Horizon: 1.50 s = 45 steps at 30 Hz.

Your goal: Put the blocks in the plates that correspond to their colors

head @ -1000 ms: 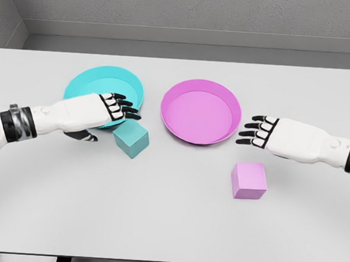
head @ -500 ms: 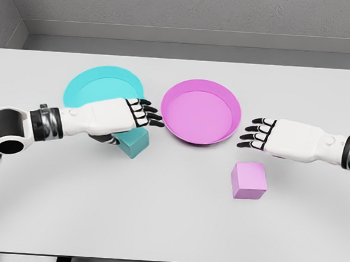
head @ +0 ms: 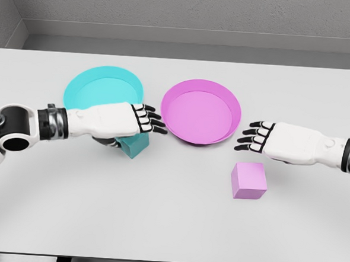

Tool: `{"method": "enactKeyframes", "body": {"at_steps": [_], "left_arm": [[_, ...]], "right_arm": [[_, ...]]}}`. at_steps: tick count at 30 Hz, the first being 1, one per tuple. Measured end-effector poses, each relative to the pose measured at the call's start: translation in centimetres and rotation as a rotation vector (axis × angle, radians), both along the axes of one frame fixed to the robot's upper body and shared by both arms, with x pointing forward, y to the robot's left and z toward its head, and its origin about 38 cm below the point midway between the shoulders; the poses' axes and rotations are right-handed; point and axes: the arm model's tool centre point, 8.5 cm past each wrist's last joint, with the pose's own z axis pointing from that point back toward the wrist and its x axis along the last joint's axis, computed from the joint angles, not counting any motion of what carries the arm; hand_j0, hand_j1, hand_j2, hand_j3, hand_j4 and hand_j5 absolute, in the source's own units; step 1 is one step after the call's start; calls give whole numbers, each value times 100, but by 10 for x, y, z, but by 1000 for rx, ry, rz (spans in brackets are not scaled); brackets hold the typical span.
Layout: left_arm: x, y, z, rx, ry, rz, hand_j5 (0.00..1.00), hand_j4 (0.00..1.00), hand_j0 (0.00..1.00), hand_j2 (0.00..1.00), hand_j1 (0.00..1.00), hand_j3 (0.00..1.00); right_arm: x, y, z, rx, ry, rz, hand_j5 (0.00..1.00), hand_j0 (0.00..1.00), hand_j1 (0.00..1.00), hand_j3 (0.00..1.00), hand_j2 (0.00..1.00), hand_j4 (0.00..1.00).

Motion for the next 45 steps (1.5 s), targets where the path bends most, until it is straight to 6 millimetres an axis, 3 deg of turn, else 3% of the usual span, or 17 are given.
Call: {"method": "enactKeyframes", "body": {"at_steps": [23,27,38,42,45], "left_arm": [[10,6,-20,39,51,32,100,100,100,100,100,100],[10,6,-22,46,52,30,100,100,100,100,100,100],[9,6,-25,76,54,27,82,82,82,82,82,82],[9,6,-25,87,51,25,75,75,75,75,75,75],[10,6,-25,93,45,23,70,70,70,70,70,70]], "right_arm": [[-4,-4,-4,10,50,-15,100,100,100,100,100,100],[-4,7,-10,38,78,-15,100,100,100,100,100,100],[-2,-13,5,7,83,-53,100,100,100,100,100,100],[-3,-31,18,-41,73,-77,100,100,100,100,100,100],[5,-30,37,-61,32,-64,100,100,100,100,100,100]]}}
